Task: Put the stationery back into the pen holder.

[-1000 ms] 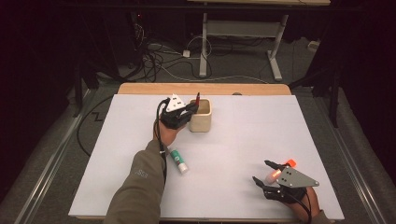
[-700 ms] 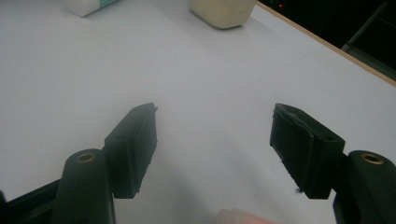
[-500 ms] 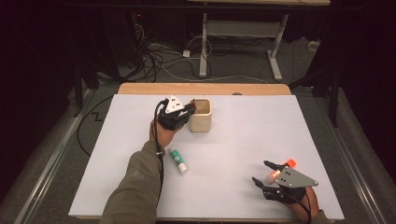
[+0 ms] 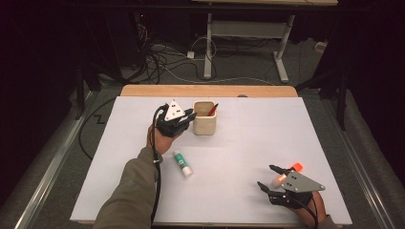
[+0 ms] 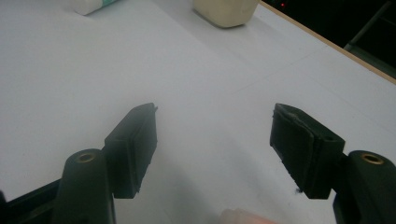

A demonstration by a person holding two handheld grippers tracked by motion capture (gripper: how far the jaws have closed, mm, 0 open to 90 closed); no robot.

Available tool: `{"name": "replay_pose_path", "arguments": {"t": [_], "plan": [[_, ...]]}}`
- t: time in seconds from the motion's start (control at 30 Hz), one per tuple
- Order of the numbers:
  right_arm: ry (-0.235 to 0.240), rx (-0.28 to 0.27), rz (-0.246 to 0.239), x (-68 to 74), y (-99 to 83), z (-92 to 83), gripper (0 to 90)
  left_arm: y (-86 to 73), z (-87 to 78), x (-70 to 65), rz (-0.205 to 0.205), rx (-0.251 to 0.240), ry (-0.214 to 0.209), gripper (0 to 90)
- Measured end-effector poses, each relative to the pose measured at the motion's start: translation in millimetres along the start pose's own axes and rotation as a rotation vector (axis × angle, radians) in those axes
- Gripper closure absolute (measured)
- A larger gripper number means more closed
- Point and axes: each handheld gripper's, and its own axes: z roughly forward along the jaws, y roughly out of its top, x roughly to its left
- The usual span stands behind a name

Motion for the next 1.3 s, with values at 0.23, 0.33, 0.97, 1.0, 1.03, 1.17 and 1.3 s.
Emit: {"name": "replay_pose_path", "arguments": {"t": [0.23, 0.33, 0.97, 1.0, 1.03, 1.17, 1.3], "plan": [[0.002, -0.002, -0.004, 0.6, 0.4, -0.1, 32.1, -4.0, -13.0, -1.4, 0.029, 0.006, -0.007, 74.1], [0.004, 0.000, -0.004, 0.6, 0.2, 0.1, 32.1, -6.3, -19.1, -1.6, 0.047, 0.020, -0.008, 74.1], [0.012, 0.012, -0.006, 2.2, 0.1, 1.1, 32.2, -29.9, -51.2, -7.9, 0.131, 0.128, -0.050, 64.6], [0.013, 0.012, -0.006, 2.2, 0.0, 1.1, 32.2, -30.7, -52.0, -7.9, 0.135, 0.142, -0.059, 64.3], [0.014, 0.013, -0.007, 2.2, 0.0, 1.2, 32.2, -31.6, -52.8, -8.2, 0.133, 0.148, -0.061, 61.5], [0.016, 0.013, -0.007, 2.3, -0.1, 1.0, 32.2, -36.9, -58.1, -10.8, 0.143, 0.151, -0.057, 59.5], [0.016, 0.014, -0.007, 2.2, -0.2, 1.3, 32.2, -43.3, -61.2, -14.5, 0.159, 0.168, -0.052, 55.0]]}}
